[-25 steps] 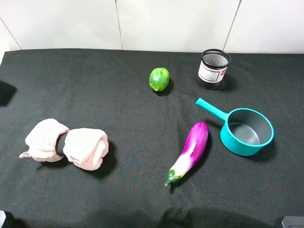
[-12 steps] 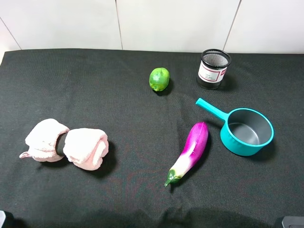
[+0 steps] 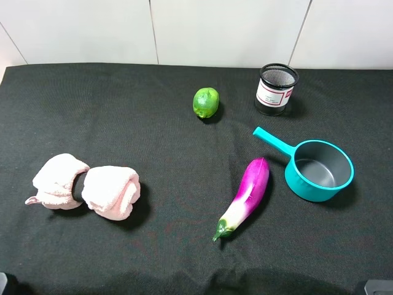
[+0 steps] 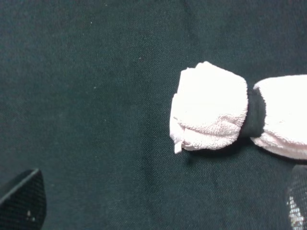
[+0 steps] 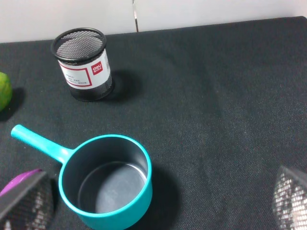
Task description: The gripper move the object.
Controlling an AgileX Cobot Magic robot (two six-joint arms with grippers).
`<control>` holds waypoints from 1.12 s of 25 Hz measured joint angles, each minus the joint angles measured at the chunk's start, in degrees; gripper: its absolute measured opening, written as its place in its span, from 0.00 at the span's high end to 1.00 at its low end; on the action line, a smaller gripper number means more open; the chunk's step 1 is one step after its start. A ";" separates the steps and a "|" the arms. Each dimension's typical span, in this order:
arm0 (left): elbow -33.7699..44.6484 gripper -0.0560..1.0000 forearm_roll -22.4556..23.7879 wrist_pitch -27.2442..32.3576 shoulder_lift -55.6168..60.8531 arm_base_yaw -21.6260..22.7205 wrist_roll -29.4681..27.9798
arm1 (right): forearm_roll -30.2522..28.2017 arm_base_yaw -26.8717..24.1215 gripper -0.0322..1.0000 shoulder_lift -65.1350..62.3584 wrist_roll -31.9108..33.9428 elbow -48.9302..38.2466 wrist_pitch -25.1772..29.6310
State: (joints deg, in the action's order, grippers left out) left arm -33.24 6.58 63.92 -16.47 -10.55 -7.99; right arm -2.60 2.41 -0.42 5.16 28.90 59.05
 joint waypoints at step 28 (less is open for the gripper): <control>5.21 0.00 -3.15 -2.99 16.73 5.80 6.51 | 0.00 0.00 0.30 0.00 0.00 0.00 0.00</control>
State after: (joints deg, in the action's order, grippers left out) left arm -28.03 3.43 60.94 0.26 -4.75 -1.47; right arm -2.60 2.41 -0.42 5.16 28.90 59.05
